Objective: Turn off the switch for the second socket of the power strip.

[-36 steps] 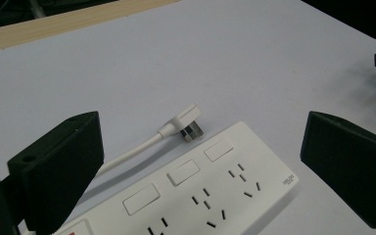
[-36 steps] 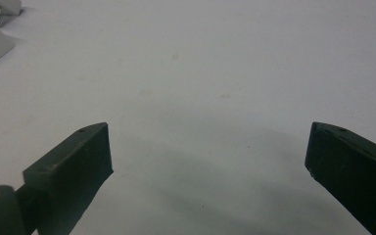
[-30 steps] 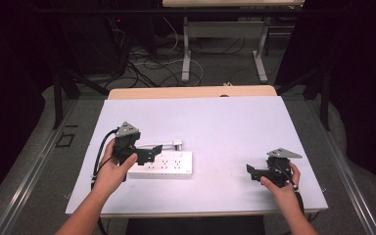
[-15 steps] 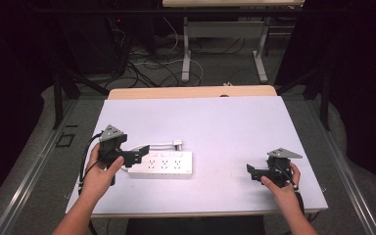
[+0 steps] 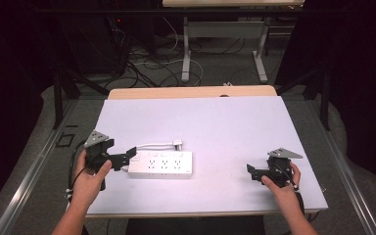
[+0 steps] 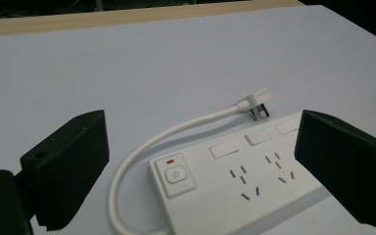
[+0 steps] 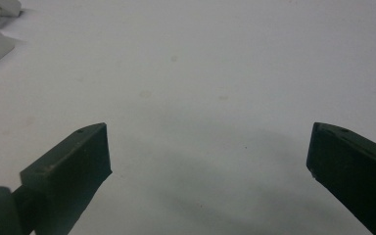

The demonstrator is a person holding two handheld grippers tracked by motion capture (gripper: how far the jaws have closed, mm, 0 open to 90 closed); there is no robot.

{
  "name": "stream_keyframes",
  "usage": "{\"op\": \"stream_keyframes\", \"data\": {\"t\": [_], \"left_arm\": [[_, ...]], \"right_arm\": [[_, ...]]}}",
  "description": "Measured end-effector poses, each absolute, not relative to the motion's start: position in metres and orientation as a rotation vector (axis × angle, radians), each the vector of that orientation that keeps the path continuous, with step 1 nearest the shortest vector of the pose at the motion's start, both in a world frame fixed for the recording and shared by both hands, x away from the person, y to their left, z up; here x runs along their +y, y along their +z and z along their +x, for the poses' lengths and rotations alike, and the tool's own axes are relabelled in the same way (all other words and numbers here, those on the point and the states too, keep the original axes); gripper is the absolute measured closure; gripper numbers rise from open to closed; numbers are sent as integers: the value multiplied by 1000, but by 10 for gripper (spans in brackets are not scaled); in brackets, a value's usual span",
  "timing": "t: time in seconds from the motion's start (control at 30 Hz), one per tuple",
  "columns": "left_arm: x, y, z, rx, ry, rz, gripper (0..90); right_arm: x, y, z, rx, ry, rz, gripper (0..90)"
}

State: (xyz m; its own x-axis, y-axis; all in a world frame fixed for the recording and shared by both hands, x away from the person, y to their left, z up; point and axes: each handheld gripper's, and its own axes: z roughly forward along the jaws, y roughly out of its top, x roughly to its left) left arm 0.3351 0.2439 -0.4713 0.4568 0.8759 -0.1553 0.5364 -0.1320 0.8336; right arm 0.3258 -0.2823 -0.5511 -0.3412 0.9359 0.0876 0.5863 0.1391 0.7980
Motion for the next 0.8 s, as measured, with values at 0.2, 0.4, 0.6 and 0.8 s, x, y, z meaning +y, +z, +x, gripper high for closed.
{"op": "stream_keyframes", "data": {"t": [0.2, 0.4, 0.6, 0.8], "left_arm": [[257, -478, 331, 1239, 483, 1771, 67], [266, -488, 327, 1274, 493, 1749, 70], [274, -498, 324, 1312, 493, 1736, 72], [279, -511, 323, 1349, 502, 1729, 76]], "right_arm": [[-283, -551, 326, 1987, 1073, 1459, 22], [-283, -551, 326, 1985, 1074, 1460, 22], [-283, -551, 326, 1985, 1070, 1463, 22], [-283, -551, 326, 1984, 1072, 1462, 22]]}}
